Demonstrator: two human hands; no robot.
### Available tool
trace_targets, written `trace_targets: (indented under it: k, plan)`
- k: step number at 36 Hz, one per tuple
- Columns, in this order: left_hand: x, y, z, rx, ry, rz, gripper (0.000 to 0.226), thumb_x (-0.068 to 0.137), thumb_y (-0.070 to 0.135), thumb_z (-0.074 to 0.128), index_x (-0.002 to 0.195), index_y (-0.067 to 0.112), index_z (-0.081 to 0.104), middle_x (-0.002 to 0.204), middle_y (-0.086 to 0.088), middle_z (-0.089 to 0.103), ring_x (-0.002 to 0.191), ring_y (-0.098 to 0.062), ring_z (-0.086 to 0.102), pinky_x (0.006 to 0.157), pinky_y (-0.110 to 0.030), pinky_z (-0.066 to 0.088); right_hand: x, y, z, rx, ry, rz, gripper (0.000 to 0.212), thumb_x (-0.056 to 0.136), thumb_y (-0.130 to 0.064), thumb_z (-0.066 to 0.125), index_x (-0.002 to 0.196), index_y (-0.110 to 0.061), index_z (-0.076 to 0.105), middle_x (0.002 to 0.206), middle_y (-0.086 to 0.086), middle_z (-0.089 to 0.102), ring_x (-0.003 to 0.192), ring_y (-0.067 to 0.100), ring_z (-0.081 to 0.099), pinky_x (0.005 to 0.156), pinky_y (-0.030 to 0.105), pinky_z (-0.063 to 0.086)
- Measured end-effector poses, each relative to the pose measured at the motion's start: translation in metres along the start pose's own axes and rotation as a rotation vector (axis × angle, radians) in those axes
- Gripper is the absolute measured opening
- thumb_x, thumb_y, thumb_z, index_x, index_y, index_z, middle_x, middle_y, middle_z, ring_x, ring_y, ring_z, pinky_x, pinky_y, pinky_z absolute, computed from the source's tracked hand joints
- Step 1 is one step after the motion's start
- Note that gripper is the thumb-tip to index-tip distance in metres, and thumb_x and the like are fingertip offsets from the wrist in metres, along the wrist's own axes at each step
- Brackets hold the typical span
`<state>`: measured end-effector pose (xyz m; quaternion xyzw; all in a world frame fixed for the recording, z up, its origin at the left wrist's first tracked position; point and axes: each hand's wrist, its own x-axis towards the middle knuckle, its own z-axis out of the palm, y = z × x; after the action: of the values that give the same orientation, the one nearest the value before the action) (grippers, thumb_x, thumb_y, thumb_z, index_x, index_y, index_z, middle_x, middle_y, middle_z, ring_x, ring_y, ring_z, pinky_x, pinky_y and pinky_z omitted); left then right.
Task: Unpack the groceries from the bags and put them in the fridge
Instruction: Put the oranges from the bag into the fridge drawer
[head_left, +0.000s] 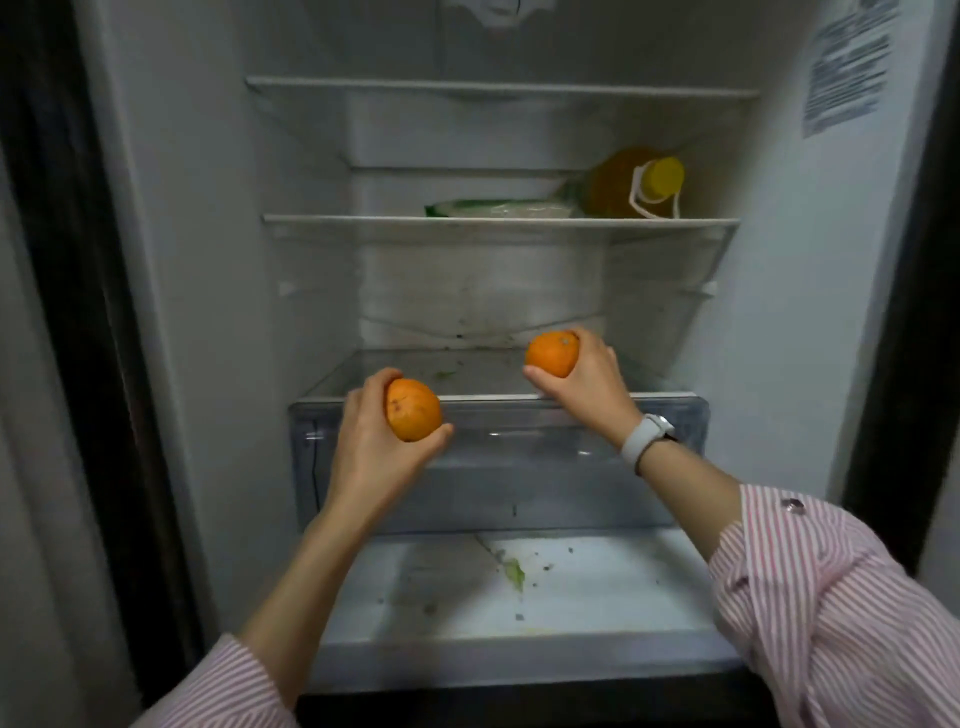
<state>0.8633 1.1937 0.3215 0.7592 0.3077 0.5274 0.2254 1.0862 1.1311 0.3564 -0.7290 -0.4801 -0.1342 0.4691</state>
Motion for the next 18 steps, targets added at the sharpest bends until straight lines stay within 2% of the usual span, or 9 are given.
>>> trace_targets:
  k: [4,6,9,11,13,16,18]
  plan:
    - [0.016,-0.005,0.003,0.053,0.041,0.002,0.069,0.067,0.026,0.080,0.126,0.024,0.045,0.123,-0.004,0.045,0.097,-0.010,0.044,0.080,-0.023,0.034,0.034,0.015,0.027,-0.053,-0.174,-0.036,0.075,0.075,-0.042,0.071,0.132,-0.008,0.037,0.134,0.017,0.035,0.121,0.034,0.042,0.104,0.039,0.035]
    - [0.019,-0.008,0.005,0.056,0.055,-0.001,0.068,0.068,0.026,0.080,0.126,0.025,0.044,0.122,-0.002,0.044,0.097,-0.010,0.045,0.081,-0.024,0.035,0.039,0.021,0.038,-0.085,-0.250,-0.047,0.073,0.078,-0.043,0.067,0.134,-0.010,0.035,0.137,0.016,0.035,0.121,0.034,0.044,0.101,0.040,0.037]
    - [0.025,-0.013,0.009,0.080,0.063,-0.004,0.069,0.068,0.027,0.080,0.126,0.024,0.044,0.122,-0.002,0.045,0.098,-0.011,0.045,0.080,-0.024,0.035,0.041,0.024,0.044,-0.186,-0.261,-0.123,0.073,0.081,-0.046,0.062,0.138,-0.012,0.031,0.139,0.014,0.039,0.122,0.033,0.044,0.097,0.040,0.039]
    - [0.028,-0.015,0.012,0.094,0.054,-0.010,0.069,0.069,0.028,0.080,0.127,0.024,0.043,0.124,-0.004,0.045,0.098,-0.012,0.045,0.080,-0.025,0.036,0.038,0.025,0.042,-0.232,-0.238,-0.155,0.078,0.083,-0.047,0.059,0.142,-0.011,0.023,0.146,0.013,0.033,0.129,0.033,0.037,0.102,0.042,0.036]
    - [0.029,-0.018,0.015,0.099,0.043,-0.010,0.069,0.069,0.028,0.079,0.128,0.024,0.043,0.126,-0.005,0.045,0.099,-0.012,0.045,0.080,-0.025,0.036,0.024,0.026,0.038,-0.291,-0.133,-0.227,0.074,0.087,-0.046,0.053,0.144,-0.010,0.021,0.149,0.012,0.028,0.132,0.032,0.032,0.105,0.044,0.033]
    - [0.030,-0.018,0.017,0.094,0.033,0.008,0.069,0.069,0.029,0.079,0.127,0.025,0.043,0.125,-0.005,0.045,0.100,-0.013,0.045,0.081,-0.026,0.036,-0.010,0.032,0.038,-0.352,0.086,-0.409,0.057,0.086,-0.039,0.044,0.131,-0.005,0.044,0.134,0.017,0.048,0.118,0.034,0.048,0.093,0.043,0.042]
    - [0.032,-0.017,0.017,0.086,0.022,0.021,0.069,0.069,0.030,0.079,0.127,0.025,0.042,0.126,-0.004,0.044,0.101,-0.013,0.045,0.080,-0.026,0.036,-0.029,0.039,0.042,-0.417,0.063,-0.456,0.053,0.085,-0.038,0.040,0.124,-0.004,0.051,0.123,0.015,0.056,0.109,0.031,0.055,0.091,0.041,0.044]
